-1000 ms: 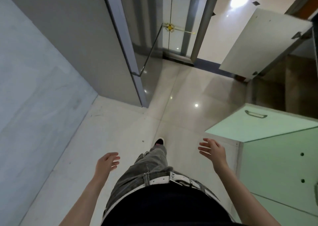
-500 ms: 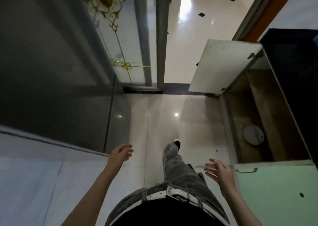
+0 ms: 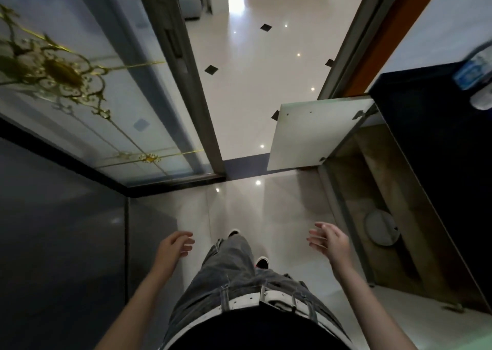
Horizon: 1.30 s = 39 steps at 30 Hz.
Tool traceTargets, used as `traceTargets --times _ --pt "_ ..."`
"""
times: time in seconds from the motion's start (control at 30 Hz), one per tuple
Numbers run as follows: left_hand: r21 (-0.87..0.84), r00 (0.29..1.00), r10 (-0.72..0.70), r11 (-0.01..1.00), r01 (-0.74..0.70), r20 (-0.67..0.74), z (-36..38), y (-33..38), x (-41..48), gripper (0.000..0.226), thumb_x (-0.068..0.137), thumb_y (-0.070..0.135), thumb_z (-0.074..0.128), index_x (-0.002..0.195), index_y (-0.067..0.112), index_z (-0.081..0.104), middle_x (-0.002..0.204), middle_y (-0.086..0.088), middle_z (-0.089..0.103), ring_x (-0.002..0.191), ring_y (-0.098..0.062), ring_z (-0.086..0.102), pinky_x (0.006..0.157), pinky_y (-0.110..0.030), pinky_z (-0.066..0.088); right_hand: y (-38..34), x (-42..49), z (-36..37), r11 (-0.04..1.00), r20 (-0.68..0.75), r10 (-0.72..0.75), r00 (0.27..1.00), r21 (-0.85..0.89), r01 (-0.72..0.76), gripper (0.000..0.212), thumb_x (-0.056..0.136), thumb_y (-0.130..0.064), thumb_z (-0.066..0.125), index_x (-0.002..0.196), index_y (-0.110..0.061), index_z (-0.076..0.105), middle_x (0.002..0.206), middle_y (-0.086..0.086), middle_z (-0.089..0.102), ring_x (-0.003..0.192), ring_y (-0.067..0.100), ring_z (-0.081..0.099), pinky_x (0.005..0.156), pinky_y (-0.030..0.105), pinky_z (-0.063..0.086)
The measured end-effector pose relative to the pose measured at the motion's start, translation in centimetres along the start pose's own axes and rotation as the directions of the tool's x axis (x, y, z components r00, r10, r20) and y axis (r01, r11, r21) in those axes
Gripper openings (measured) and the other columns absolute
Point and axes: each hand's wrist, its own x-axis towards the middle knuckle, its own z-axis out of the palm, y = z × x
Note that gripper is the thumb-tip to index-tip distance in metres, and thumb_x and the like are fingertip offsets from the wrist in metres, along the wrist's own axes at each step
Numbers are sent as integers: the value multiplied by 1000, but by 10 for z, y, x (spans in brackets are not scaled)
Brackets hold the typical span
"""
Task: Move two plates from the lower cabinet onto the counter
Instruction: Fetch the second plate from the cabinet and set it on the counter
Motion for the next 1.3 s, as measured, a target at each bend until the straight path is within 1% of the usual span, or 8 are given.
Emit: traceTargets --times 0.3,0.57,0.67,0.77,0.93,1.1,1.2,1.3 --pt "278 940 38 950 -139 339 68 164 161 22 96 5 46 92 8 67 89 -15 68 79 -27 59 69 -31 46 -41 63 33 947 -276 181 944 309 -91 22 103 -9 42 103 -2 63 90 20 68 76 34 66 72 39 55" --pt "434 753 -15 824 -363 657 206 277 233 18 92 12 56 86 18 72 79 -2 74 76 -19 65 68 -29 49 -42 72 20 806 -486 373 790 592 -17 22 102 -8 44 107 0 64 90 18 70 77 33 68 75 38 57" --pt "441 665 -26 767 -465 746 282 283 232 21 92 10 54 90 16 73 77 5 76 70 -7 68 66 -18 52 -33 82 -1 757 -536 429 727 652 33 22 101 -7 44 106 0 64 88 18 70 74 31 68 72 36 58" --pt "438 603 -87 769 -465 793 362 264 228 21 93 6 51 89 11 71 81 -4 72 75 -17 65 70 -21 49 -16 104 -27 706 -562 479 674 703 86 21 100 -5 44 97 -5 65 87 17 69 72 30 67 68 32 59" --pt "406 482 -138 756 -513 865 491 189 242 24 96 5 49 88 16 69 83 -6 68 77 -19 62 70 -20 51 52 181 -77 656 -612 496 616 729 196 25 100 -2 40 110 5 62 93 23 66 79 37 65 65 28 61" --pt "324 441 -66 776 -541 895 614 74 300 18 94 -1 48 93 8 64 82 -7 62 76 -17 56 70 -22 47 163 301 -124 669 -676 428 600 683 292 19 101 0 40 106 4 58 99 26 65 84 40 65 83 42 57" --pt "310 416 -80 793 -524 906 694 -1 350 16 98 5 46 94 14 59 81 -1 58 74 -18 53 72 -29 45 239 379 -150 707 -709 381 594 637 307 18 101 3 41 110 2 57 93 22 65 73 27 71 77 37 58" --pt "297 406 -88 821 -488 910 781 -70 400 18 98 7 48 115 9 54 87 -1 58 74 -16 55 72 -30 47 313 453 -177 733 -727 351 590 605 310 22 102 0 42 119 2 56 91 19 66 72 24 70 72 33 58"
